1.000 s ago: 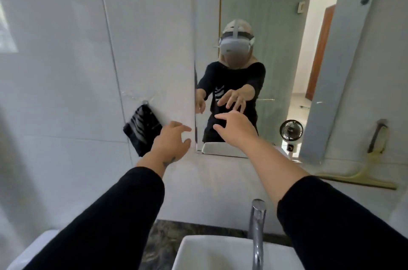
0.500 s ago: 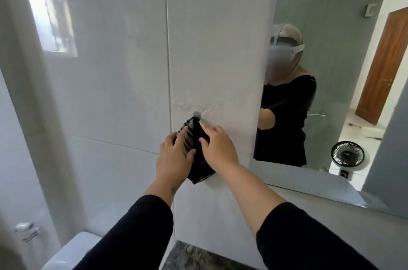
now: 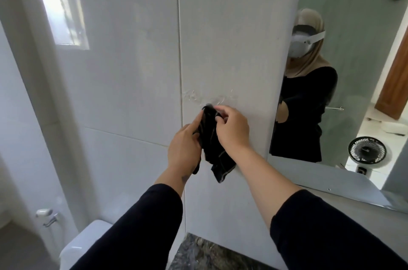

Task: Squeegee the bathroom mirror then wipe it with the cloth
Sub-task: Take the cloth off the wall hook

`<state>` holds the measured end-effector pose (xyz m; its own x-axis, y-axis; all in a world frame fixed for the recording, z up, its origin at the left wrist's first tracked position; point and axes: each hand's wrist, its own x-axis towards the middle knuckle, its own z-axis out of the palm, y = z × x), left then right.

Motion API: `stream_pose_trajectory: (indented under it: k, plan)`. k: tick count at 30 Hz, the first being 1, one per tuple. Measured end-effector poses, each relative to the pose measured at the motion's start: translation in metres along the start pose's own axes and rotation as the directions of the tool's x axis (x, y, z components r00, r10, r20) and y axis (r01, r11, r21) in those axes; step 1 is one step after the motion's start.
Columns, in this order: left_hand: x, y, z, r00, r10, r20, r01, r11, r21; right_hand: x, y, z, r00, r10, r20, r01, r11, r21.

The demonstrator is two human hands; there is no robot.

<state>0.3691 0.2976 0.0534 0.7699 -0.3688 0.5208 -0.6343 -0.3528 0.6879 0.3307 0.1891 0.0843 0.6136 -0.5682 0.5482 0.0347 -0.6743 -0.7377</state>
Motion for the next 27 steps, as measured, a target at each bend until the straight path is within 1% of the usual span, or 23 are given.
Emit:
stream_pose_trajectory:
  k: [3,6,7,9,11,13,16,20,23,27]
  plan:
    - [-0.001,0.014,-0.010,0.999,0.050,-0.015,-0.051,0.996,-0.073,0.002,-0.016,-0.030,0.999,0.003,0.042,-0.007,0.995,0.095]
    - [-0.005,0.035,-0.023,0.995,0.097,-0.005,-0.097,0.986,-0.134,0.003,-0.034,-0.069,0.991,0.006,0.137,-0.035,0.976,0.213]
    - [-0.007,0.043,-0.027,0.993,0.114,0.009,-0.111,0.983,-0.145,0.003,-0.040,-0.082,0.987,0.004,0.160,-0.041,0.973,0.228]
    - [-0.012,0.061,-0.030,0.990,0.139,0.027,-0.134,0.981,-0.138,0.001,-0.048,-0.106,0.983,-0.006,0.185,-0.034,0.976,0.213]
    - [-0.021,0.080,-0.029,0.992,0.123,0.042,-0.116,0.983,-0.140,-0.005,-0.056,-0.128,0.978,-0.015,0.207,-0.023,0.983,0.180]
    - [-0.032,0.099,-0.024,0.990,0.093,0.109,-0.066,0.971,-0.228,-0.015,-0.062,-0.148,0.970,-0.013,0.243,-0.020,0.991,0.135]
    - [-0.052,0.125,-0.015,0.964,0.107,0.244,-0.002,0.919,-0.394,-0.032,-0.063,-0.176,0.965,-0.003,0.263,-0.027,0.994,0.110]
    - [-0.065,0.151,0.000,0.943,0.109,0.314,0.037,0.904,-0.426,-0.052,-0.058,-0.215,0.974,-0.025,0.225,0.017,0.999,0.039]
    - [-0.073,0.177,0.005,0.924,0.175,0.341,-0.017,0.907,-0.420,-0.063,-0.048,-0.235,0.993,-0.042,0.112,0.043,0.999,-0.002]
    - [-0.077,0.206,0.011,0.912,0.248,0.326,-0.090,0.898,-0.430,-0.074,-0.029,-0.254,0.997,-0.067,-0.021,0.067,0.997,-0.043]
